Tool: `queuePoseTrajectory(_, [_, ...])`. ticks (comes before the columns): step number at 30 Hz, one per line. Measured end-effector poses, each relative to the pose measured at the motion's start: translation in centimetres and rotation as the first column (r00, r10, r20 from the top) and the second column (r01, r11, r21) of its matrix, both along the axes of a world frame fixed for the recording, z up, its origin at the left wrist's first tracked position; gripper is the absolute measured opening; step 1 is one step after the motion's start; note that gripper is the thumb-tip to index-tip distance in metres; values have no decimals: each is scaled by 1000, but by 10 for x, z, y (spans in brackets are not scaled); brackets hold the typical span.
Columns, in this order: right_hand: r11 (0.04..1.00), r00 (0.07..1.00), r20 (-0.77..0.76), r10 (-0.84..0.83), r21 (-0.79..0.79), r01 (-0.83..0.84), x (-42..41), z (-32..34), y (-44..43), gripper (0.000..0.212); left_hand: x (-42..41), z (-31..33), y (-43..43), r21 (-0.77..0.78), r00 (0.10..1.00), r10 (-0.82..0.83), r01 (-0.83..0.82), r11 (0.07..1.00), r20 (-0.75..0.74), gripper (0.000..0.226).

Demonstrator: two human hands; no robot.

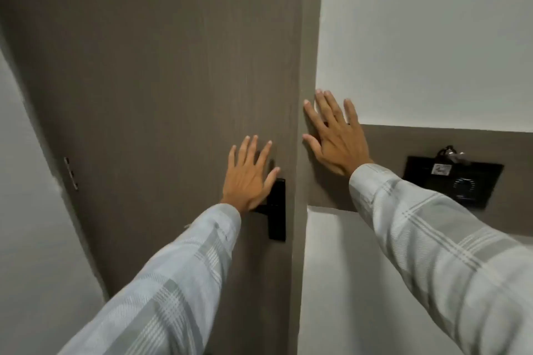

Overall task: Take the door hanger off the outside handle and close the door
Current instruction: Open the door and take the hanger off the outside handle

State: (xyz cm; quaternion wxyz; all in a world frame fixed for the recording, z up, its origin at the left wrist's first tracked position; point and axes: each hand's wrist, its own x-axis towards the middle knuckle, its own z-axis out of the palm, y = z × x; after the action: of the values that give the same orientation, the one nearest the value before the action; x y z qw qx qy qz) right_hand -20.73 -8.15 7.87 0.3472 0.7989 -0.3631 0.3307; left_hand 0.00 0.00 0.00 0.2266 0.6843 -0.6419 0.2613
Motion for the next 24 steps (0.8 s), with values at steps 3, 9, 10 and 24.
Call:
queuePoseTrajectory(3, [996, 997, 8, -72, -53, 72, 9, -12, -13, 74, 18, -55, -3, 201, 994, 90, -75, 977, -67, 75])
queuePoseTrajectory(9, [984, 996, 34, -77, -159, 82, 12, -19, -27, 73, 9, -113, -17, 370, 941, 245, -146, 917, -236, 95])
queuePoseTrajectory(10, [983, 996, 35, -82, -159, 86, 13, -21, -26, 72, 6, -116, -19, 368, 932, 264, -163, 916, -246, 97])
queuePoseTrajectory(24, [985, 996, 33, -82, -149, 86, 12, -19, -24, 70, -14, -127, -20, 431, 693, 381, -111, 895, -613, 92])
